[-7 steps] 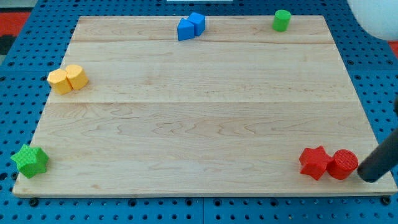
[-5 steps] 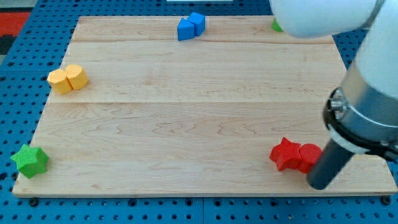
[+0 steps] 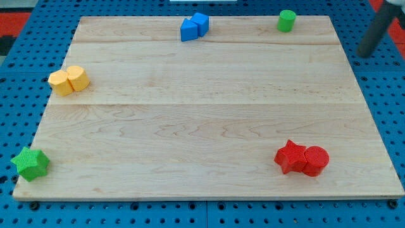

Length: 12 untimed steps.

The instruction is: Push green circle to blue triangle

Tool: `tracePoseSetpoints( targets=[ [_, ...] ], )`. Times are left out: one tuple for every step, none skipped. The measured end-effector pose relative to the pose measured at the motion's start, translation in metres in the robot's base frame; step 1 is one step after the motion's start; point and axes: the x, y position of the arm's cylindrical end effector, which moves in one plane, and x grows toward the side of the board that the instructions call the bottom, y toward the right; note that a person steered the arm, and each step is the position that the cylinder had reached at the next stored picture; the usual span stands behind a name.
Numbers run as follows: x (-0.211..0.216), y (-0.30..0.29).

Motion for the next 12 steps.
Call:
tracePoseSetpoints(
  targets=[
    [-0.075, -0.03],
    [-0.093, -0.051],
    [-0.075, -0.103],
    [-0.073, -0.158],
    [-0.093, -0.152],
    [-0.083, -0.195],
    [-0.04, -0.231],
    [0.014, -0.251],
    [0.008, -0.248],
    [-0.006, -0.242],
    [-0.011, -0.29],
    [-0.015, -0.29]
  ],
)
